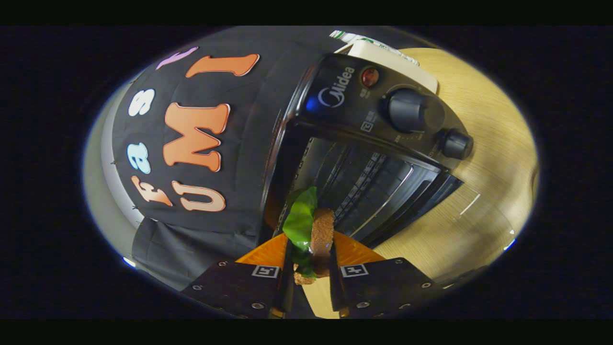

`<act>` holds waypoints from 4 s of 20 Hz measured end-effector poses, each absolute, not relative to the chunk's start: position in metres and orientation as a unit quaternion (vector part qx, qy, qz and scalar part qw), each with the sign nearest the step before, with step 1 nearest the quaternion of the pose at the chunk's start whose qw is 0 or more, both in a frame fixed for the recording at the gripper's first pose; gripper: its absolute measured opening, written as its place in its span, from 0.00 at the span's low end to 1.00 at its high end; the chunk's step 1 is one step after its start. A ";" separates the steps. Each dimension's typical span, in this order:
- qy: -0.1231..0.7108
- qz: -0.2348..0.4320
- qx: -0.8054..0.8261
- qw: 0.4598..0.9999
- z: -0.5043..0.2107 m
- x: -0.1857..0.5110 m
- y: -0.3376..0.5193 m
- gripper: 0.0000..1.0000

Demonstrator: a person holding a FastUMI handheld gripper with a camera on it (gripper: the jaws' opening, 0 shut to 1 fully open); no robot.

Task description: Open the toaster oven, put the food inside, and close the toaster oven door.

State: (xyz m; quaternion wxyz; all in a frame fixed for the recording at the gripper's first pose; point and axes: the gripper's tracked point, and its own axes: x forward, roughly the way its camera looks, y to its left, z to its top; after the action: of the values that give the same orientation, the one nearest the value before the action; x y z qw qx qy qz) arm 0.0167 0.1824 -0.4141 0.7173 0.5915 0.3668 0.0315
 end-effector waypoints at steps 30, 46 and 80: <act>0.492 0.012 0.385 0.781 -0.442 -0.040 0.168 0.97; 0.597 0.113 0.058 0.792 -0.485 -0.195 0.160 0.96; 0.458 0.075 0.006 0.885 -0.389 -0.006 0.166 0.92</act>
State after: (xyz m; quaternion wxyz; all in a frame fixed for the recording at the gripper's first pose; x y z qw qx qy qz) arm -0.0063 0.1658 -0.3887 0.8855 0.0056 0.4585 0.0754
